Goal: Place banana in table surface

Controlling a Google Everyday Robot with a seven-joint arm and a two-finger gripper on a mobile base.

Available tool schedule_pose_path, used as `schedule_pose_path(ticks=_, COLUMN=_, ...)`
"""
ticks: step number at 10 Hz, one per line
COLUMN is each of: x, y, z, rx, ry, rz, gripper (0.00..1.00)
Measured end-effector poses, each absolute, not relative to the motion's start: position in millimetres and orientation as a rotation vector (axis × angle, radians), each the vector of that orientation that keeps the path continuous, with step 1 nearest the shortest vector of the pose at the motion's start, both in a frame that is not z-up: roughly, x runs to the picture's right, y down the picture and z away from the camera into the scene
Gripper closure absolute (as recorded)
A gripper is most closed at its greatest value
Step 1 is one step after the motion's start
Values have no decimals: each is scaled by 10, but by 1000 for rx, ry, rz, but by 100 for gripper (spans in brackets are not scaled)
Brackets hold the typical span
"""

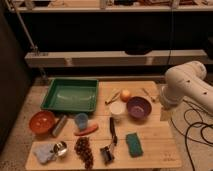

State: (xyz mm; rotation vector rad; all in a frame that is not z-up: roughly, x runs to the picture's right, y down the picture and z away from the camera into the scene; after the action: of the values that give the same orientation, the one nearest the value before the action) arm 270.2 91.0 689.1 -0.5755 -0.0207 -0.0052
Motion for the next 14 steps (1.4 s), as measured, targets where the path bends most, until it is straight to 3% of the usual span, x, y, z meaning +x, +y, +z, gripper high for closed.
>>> schedule_pose_path(ticks=2, x=2541, y=678, z=6684, rx=-560, ry=-74, rz=-46, gripper=35)
schedule_pose_path(ticks=5, x=2256, y=-12, z=6486, rx=-529, ry=-134, rz=-93, gripper=35)
schedule_pose_path(ticks=9, x=2023, y=-908, z=6884, rx=-525, ry=-214, rz=-96, gripper=35)
schedule_pose_path(ticks=14, x=1965, y=-1135, z=7071, rx=-537, ry=-246, rz=-86, gripper=35)
